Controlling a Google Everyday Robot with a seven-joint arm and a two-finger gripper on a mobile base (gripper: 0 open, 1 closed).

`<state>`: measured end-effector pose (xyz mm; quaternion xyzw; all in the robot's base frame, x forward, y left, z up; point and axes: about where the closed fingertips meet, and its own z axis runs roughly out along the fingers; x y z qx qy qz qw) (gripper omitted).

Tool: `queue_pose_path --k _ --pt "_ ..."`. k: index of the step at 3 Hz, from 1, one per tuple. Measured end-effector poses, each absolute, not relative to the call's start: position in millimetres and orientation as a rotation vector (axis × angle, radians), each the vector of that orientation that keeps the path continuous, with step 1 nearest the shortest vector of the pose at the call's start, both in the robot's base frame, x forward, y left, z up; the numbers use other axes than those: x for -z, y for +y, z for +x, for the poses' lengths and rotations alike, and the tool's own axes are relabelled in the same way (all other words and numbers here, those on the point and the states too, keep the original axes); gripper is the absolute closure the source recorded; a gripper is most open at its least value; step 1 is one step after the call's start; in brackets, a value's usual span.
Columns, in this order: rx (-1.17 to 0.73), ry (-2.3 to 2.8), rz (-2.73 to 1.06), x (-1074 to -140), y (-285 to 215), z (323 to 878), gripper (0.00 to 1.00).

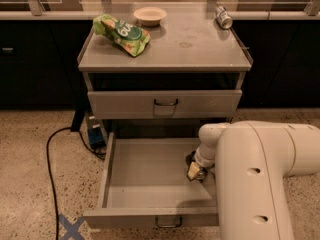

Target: Pick pepsi can from middle drawer and place on counter

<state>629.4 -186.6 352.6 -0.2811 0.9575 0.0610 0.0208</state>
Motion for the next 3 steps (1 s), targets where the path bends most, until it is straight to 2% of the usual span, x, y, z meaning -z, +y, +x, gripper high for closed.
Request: queue_pose_path --k 2,3 --pt "-0.233 2.957 -0.893 -359 -183 626 0.88" --pt "-0.395 2.874 -0.923 -412 -178 617 1.0"
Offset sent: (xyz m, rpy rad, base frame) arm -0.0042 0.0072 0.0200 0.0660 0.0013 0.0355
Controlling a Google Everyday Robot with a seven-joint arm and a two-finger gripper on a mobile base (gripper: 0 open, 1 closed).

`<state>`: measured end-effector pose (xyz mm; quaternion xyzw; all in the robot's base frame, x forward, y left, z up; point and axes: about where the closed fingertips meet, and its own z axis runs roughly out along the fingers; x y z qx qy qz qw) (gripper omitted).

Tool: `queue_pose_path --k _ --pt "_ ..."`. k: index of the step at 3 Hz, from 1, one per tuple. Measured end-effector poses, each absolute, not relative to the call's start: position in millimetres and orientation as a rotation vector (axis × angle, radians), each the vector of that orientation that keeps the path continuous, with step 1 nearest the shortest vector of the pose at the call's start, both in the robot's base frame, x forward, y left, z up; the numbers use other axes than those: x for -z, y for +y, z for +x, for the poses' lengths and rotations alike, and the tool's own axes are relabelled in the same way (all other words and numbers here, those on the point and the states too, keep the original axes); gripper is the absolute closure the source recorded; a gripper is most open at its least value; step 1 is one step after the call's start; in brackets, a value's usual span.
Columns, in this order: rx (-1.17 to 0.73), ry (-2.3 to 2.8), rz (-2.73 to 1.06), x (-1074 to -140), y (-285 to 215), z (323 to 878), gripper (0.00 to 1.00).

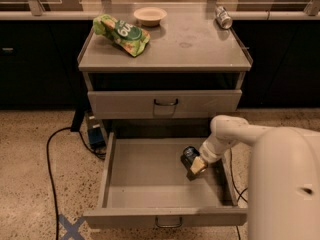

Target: Pick pepsi can from middle drawer and place on counter

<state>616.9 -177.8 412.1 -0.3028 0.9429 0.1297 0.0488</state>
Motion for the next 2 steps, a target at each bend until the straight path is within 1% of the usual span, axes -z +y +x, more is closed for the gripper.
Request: queue_pose_path --k 1,2 --pt "-0.562 2.754 -1.045 -481 -185 591 1.0" --pt "-0.657 2.606 -1.134 -545 -206 572 1.0"
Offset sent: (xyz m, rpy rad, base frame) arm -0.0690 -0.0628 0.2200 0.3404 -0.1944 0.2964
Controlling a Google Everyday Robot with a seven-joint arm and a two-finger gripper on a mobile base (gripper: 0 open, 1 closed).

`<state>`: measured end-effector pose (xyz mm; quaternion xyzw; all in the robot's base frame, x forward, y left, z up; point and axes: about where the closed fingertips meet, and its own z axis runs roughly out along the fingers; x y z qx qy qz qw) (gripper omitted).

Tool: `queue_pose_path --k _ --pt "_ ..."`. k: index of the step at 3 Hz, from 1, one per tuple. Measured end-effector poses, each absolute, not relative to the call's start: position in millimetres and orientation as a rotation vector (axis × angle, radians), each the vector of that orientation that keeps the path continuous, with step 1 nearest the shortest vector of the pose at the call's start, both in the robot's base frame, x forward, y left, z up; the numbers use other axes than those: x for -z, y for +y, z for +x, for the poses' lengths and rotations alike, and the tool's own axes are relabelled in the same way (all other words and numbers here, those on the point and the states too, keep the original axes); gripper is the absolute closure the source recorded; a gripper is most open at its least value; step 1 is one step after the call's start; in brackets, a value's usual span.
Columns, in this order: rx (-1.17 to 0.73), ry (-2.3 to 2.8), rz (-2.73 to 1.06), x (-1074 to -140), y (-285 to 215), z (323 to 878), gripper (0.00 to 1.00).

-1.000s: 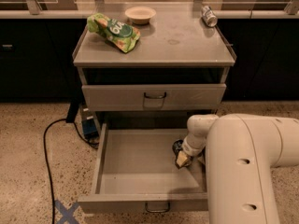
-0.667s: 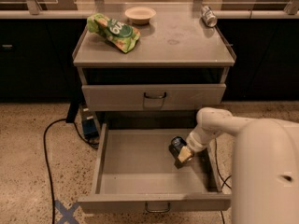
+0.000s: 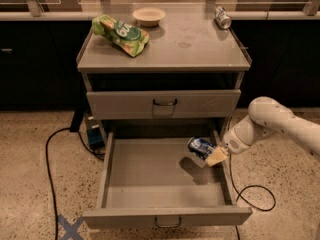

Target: Pick pepsi can from middle drawer and place on counter

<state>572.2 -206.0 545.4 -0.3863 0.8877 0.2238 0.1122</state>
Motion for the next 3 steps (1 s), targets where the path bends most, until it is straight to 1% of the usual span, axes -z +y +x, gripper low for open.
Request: queue_pose_path --k 1,2,3 --pt "-0.744 2.479 -1.193 -597 -226 563 1.0" --pt "-0.82 2.347 -1.291 -657 -234 562 1.0" --pt "-0.82 2.347 -1.291 -657 -234 562 1.0"
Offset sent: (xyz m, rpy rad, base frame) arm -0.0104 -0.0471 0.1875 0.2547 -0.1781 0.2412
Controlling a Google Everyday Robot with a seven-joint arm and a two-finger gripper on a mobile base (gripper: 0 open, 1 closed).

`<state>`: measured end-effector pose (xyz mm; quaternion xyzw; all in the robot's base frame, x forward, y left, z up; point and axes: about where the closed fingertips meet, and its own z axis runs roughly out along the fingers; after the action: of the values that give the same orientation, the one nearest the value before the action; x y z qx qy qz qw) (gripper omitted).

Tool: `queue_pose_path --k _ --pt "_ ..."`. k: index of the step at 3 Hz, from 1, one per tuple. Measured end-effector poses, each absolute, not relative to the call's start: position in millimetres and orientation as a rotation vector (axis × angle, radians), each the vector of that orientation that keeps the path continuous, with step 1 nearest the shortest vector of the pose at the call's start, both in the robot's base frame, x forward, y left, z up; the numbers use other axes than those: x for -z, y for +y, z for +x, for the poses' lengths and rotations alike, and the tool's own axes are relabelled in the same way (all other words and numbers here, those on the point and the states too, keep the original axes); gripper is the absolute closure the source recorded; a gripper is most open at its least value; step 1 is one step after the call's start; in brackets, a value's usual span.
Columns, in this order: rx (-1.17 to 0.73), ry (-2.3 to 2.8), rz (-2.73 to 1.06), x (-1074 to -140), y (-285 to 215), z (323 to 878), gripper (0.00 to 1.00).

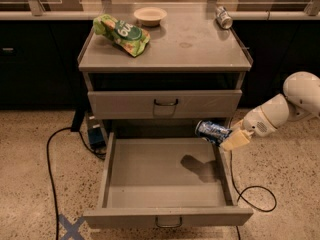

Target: Pick pepsi can from middle drawer and place on counter

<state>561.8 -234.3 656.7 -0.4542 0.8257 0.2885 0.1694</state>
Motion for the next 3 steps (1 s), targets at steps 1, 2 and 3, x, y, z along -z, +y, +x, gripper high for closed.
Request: queue_pose_path --k 1,2,3 --pt "-0.894 2.311 -1.311 -679 -227 574 1.0" --pt "-1.05 2.187 -1.385 -732 -203 589 1.0" --pt "-1.154 2.074 -1.359 -777 -188 615 1.0"
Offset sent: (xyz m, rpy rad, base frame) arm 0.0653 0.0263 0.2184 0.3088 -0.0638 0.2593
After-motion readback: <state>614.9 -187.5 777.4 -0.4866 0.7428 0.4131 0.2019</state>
